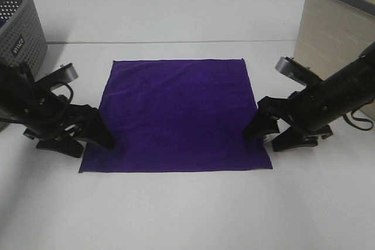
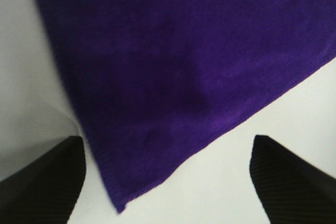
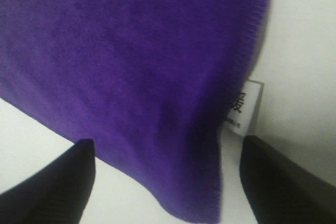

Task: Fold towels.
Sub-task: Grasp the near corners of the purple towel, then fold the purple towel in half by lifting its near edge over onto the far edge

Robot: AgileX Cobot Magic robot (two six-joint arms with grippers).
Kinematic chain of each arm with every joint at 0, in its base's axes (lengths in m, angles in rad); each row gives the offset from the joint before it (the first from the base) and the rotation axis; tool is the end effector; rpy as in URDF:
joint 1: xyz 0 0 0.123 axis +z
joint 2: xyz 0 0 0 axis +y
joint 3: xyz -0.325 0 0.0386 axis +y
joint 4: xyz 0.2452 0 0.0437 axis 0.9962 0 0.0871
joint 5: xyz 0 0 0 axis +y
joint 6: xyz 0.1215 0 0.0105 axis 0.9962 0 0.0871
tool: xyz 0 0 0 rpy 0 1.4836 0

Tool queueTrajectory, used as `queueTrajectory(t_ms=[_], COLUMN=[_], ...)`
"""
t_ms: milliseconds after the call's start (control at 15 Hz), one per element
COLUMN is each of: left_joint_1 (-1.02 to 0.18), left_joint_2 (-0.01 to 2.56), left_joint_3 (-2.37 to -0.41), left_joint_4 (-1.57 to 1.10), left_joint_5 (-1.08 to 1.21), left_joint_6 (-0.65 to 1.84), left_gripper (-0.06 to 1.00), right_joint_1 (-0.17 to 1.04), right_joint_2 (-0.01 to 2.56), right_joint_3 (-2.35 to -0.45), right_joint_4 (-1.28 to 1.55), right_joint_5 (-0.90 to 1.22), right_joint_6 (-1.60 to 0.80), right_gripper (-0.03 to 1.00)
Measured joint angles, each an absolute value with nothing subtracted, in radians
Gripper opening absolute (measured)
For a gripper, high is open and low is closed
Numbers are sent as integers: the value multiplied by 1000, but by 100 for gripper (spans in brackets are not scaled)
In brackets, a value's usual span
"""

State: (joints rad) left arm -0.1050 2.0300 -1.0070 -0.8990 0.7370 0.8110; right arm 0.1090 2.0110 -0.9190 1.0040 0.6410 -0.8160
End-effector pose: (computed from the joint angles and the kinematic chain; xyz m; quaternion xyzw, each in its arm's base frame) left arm 0.3474 -0.1012 0.1077 0.0961 0.9555 -0.2741 0.0521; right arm 0.3357 0.0987 0.0996 -0.0363 0.9607 0.2676 0.0637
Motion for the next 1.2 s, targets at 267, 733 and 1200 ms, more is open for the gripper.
queueTrajectory(t_ms=[267,733,1200], left_joint_1=[-237,-251,-259], left_joint_2=[2099,2154,2030], left_joint_3=[-1105,-1159,-1300], left_joint_4=[-909,-870,-699], left_joint_5=[729,755,798], left_joint_6=[677,599,582], left_gripper=[71,0,0], right_joint_1=[226,236,240], right_joint_2=[2098,2107,1976], right_joint_3=[-1040,-1066,-1112], right_joint_4=[964,790,705], right_joint_5=[677,657,694], right_joint_6=[-679,-551,-550], right_gripper=[61,3,3])
